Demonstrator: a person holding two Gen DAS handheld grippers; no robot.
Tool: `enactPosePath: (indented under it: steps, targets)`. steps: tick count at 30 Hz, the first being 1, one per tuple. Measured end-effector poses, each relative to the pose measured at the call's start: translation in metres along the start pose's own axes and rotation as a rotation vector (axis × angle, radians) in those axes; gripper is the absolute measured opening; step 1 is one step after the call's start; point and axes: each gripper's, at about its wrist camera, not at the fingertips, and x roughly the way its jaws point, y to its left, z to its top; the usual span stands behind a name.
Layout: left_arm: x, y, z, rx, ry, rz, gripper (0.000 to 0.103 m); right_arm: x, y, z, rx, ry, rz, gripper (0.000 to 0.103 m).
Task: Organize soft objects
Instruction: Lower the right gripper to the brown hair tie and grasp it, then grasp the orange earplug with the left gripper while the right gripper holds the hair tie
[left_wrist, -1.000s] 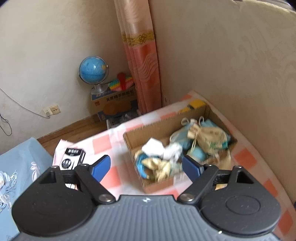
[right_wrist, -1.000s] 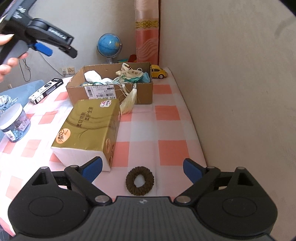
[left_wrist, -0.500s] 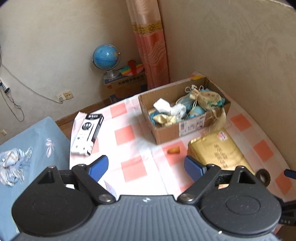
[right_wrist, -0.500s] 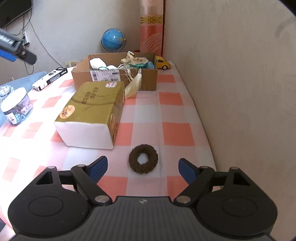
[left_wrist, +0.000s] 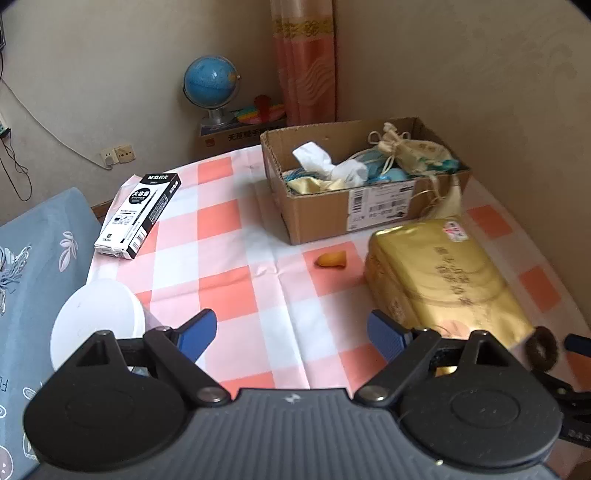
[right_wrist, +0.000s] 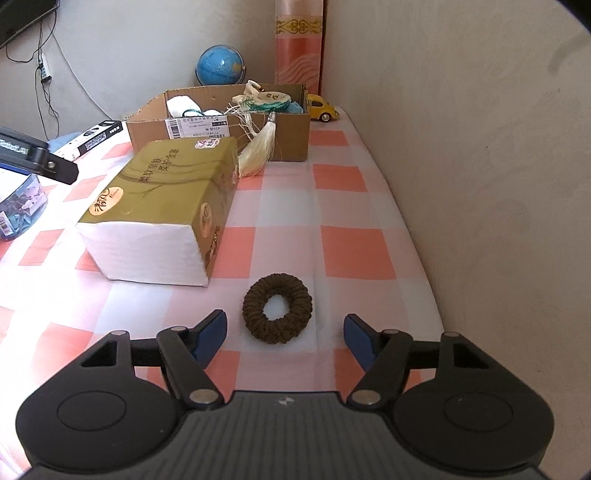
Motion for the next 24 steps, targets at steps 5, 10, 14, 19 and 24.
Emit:
enactPosePath:
  steps: [5,10,14,19,24]
  targets:
    - [0.02,0.003,0.003,-0.01,-0.003,0.0,0.088,0.006,0.001,-0.001,-0.013,-0.007,-0.008,0.074]
    - [0.042,0.009,0.004,-0.047,0.014,-0.021,0.085,0.012,0.004,0.002,-0.033,-0.017,-0.024,0.059]
    - [0.052,0.012,0.007,-0.073,-0.004,-0.057,0.084,0.013,0.007,0.006,-0.06,-0.024,-0.033,0.044]
    - [0.064,0.012,0.015,-0.078,-0.025,-0.081,0.079,0.015,0.012,0.009,-0.102,-0.03,-0.025,0.035]
    - [0.08,0.011,0.023,-0.086,-0.026,-0.096,0.078,0.018,0.013,0.012,-0.097,-0.02,-0.021,0.035]
